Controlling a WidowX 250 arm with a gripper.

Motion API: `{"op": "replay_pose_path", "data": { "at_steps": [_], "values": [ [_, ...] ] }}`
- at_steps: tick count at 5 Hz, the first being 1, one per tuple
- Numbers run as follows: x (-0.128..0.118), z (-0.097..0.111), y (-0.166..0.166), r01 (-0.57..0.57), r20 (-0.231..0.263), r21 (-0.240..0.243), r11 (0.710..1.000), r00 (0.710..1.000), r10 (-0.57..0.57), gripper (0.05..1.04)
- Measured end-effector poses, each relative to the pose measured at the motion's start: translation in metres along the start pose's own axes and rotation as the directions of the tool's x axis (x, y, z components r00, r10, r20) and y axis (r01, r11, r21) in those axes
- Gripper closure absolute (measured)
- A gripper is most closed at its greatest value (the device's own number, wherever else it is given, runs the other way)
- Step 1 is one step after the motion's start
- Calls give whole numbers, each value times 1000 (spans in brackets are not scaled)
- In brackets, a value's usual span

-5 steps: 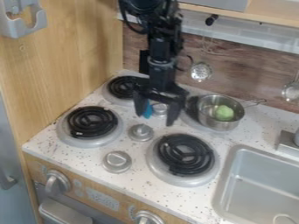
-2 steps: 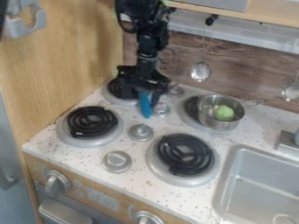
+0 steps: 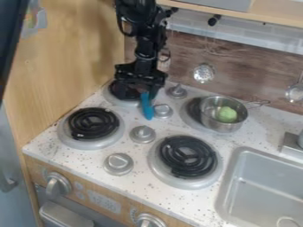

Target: Move the blue fork to the right bottom burner

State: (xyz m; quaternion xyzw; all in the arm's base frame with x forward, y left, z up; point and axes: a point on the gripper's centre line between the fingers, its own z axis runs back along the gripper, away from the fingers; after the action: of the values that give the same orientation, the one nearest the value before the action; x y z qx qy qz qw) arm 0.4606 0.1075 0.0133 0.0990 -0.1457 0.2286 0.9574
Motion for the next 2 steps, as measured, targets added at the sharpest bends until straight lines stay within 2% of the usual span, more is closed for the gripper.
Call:
{"op": "replay_pose_path", "data": {
  "at_steps": [2],
  "values": [
    [20, -22, 5, -136, 20, 35, 990, 991, 135, 85]
  ]
}}
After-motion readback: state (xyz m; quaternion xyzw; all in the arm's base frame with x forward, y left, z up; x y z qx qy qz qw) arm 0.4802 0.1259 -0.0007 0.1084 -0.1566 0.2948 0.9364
